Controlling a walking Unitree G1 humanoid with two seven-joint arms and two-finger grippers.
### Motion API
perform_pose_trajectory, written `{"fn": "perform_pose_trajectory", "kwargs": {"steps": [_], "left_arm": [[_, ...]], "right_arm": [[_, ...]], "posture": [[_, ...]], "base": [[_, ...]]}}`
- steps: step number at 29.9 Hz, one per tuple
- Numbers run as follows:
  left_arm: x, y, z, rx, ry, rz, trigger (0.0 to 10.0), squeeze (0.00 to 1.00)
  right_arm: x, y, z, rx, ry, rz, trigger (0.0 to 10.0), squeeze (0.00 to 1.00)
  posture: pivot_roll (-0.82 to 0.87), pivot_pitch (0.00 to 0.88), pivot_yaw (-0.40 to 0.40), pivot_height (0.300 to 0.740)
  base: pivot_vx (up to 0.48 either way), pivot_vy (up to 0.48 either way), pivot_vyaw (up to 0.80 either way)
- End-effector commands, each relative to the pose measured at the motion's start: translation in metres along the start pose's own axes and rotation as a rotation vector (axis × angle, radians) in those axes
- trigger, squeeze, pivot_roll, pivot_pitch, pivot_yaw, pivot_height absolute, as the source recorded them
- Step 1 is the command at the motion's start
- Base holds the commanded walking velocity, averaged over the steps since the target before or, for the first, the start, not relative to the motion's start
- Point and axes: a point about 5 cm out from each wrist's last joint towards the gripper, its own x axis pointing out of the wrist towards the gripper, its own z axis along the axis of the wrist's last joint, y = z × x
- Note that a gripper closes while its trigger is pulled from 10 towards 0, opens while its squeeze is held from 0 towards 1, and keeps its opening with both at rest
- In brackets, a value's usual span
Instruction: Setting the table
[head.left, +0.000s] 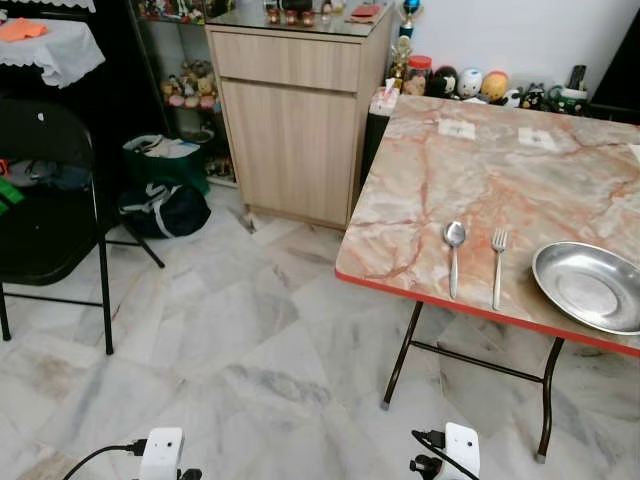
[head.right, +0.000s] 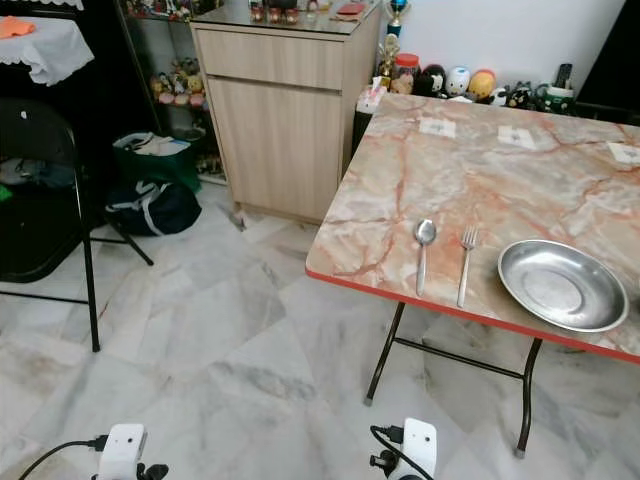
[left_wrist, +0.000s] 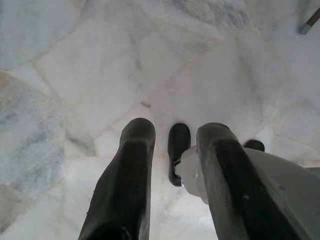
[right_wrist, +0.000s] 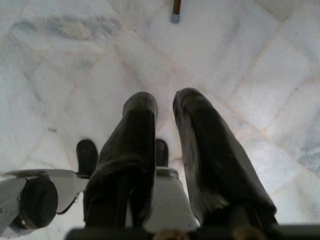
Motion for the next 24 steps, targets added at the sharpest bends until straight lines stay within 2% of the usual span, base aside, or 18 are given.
{"fn": "perform_pose_trajectory", "kwargs": {"steps": [1,19,24], "left_arm": [[0.000,0.000,0.000,-0.007,0.009,0.003,10.0,0.00],[0.000,-0.003,-0.003,-0.007,0.015,-0.003,10.0,0.00],[0.002,-0.017,-0.006,-0.011,0.019,-0.032,10.0,0.00]], "right_arm": [[0.000,0.000,0.003,0.010,-0.009,-0.002,10.0,0.00],[0.000,-0.006,0.006,0.027,-0.038,-0.020,10.0,0.00],[-0.003,-0.026,0.010,0.059,-0.073,-0.054,10.0,0.00]], "posture": [[0.18,0.000,-0.074,0.740],[0.15,0.000,-0.081,0.740],[0.12,0.000,-0.081,0.740]], "base": [[0.000,0.000,0.00],[0.000,0.000,0.00],[0.000,0.000,0.00]]}}
